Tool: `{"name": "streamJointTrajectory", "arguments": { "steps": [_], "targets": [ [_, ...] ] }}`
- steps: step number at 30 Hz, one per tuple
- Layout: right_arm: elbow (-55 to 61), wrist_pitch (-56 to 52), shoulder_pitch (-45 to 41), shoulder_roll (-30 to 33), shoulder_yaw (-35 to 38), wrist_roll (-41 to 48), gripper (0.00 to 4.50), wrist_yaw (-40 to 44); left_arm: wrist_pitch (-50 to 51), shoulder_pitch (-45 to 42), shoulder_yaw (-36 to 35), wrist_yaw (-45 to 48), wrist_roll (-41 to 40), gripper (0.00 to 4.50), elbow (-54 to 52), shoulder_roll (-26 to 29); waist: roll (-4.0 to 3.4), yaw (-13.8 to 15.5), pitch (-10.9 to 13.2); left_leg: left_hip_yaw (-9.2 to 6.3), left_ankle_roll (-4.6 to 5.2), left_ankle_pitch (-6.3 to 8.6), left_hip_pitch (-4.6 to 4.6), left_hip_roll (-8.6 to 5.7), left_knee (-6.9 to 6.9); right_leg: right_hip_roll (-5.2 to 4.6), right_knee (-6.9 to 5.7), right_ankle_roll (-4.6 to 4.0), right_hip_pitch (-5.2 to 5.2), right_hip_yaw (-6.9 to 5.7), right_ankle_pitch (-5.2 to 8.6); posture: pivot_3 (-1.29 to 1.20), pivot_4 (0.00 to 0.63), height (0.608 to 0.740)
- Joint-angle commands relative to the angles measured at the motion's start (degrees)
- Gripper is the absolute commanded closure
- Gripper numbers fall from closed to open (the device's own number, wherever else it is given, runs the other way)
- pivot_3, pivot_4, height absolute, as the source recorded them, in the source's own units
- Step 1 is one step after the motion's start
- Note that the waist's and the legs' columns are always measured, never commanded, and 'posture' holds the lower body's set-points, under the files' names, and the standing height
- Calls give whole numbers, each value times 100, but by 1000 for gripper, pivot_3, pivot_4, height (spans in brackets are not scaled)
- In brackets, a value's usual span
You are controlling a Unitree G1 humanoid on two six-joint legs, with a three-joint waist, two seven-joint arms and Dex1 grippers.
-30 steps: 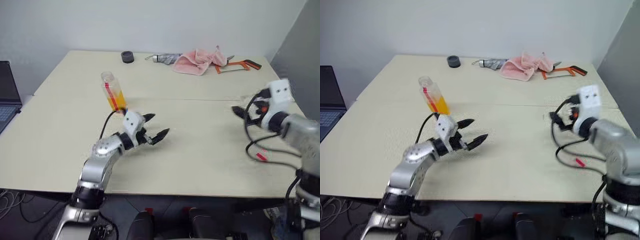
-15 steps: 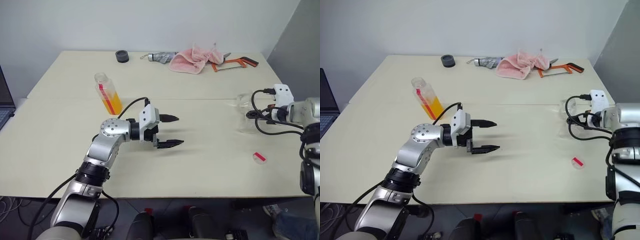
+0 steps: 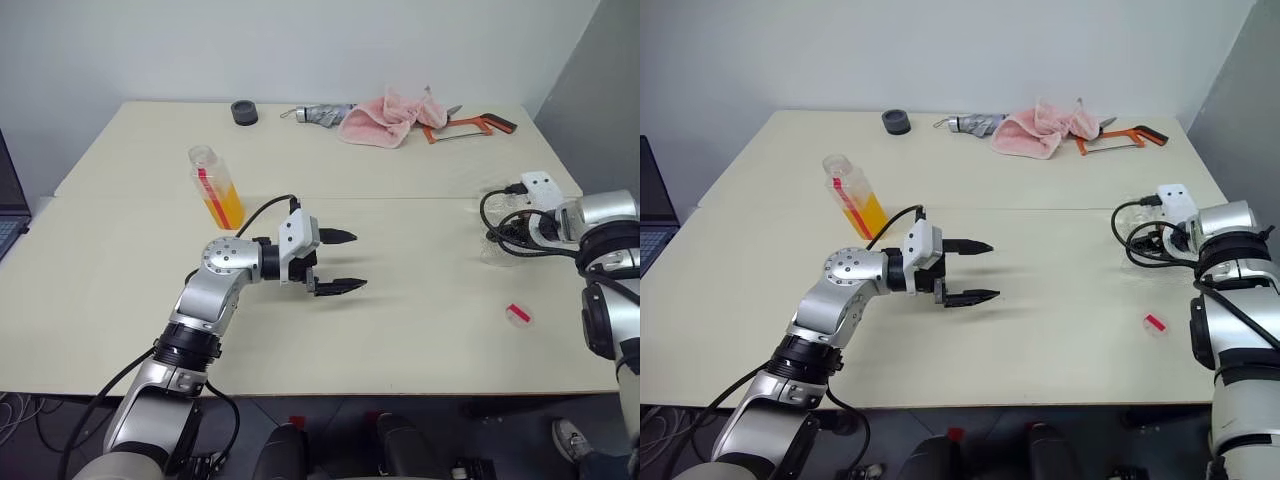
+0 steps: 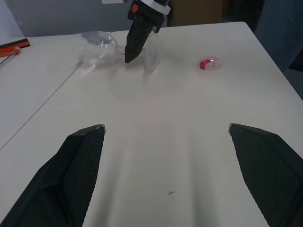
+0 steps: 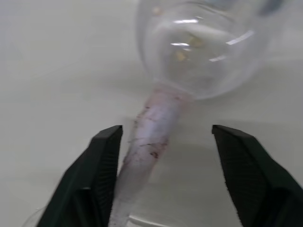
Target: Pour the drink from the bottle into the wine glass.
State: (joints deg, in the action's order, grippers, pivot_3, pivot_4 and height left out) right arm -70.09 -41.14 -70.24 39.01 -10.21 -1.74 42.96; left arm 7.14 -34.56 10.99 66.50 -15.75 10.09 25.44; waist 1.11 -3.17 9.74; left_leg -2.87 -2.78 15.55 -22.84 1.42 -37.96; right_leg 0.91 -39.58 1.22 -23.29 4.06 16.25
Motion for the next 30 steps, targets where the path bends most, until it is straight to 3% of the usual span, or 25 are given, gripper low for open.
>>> {"name": "streamJointTrajectory", "arguments": {
  "steps": [1, 6, 7, 13, 17, 22, 26, 30],
  "targets": [
    [-122, 247, -203, 35, -218, -399, 2664, 394, -118, -177, -87, -52, 26, 0, 0, -40, 0, 2, 0, 0, 0, 0, -1, 0, -1, 0, 0, 0, 0, 0, 0, 0, 150, 740],
    [-63, 652, -254, -3, -484, -810, 4279, 842, -149, -222, -82, -57, 56, 0, 47, -56, -1, -1, 0, 0, 0, 0, 0, 1, -1, -2, -2, 0, 0, -1, 0, 0, 150, 740],
    [-44, 721, -285, -8, -466, -827, 4369, 866, -148, -225, -85, -64, 58, 0, 47, -56, -2, -2, 1, 0, 0, 0, 0, 0, -1, 0, -1, 0, 0, -1, 0, 0, 150, 740],
    [401, 2083, -156, 68, -644, -1238, 4368, 709, -79, -114, -151, -171, 56, 0, -15, -2, -22, -15, 13, 3, 0, 0, 0, 1, 0, -1, -7, 0, -5, 3, 0, 0, 150, 740],
    [1286, 4036, 455, 280, -1045, -1883, 4368, -77, 15, 40, -278, -418, 28, 0, -103, 15, -23, -11, 14, 2, -1, 0, 0, 6, -1, -3, -10, 0, -6, 3, 0, 0, 150, 740],
    [2341, 5348, 1268, 387, -1251, -2587, 4368, -1402, 158, 261, -398, -701, 10, 0, -281, 7, -23, -6, 14, 2, -1, 0, -3, 9, -2, -9, -12, 1, -8, 4, 1, 0, 150, 740],
    [3270, 5442, 1947, 99, -867, -2733, 4368, -2722, 407, 404, -619, -1027, -126, 0, -431, -17, -23, -12, 14, 2, -2, -1, -3, 12, -5, -11, -21, 1, -10, 6, 1, 0, 150, 740],
    [4164, 5127, 2698, -511, -71, -2280, 4368, -3796, 761, 547, -897, -1190, -326, 0, -601, 70, -23, -6, 14, 0, -4, -2, -1, 14, -9, -7, -33, 0, -11, 7, 1, 0, 150, 740]
  ]
}}
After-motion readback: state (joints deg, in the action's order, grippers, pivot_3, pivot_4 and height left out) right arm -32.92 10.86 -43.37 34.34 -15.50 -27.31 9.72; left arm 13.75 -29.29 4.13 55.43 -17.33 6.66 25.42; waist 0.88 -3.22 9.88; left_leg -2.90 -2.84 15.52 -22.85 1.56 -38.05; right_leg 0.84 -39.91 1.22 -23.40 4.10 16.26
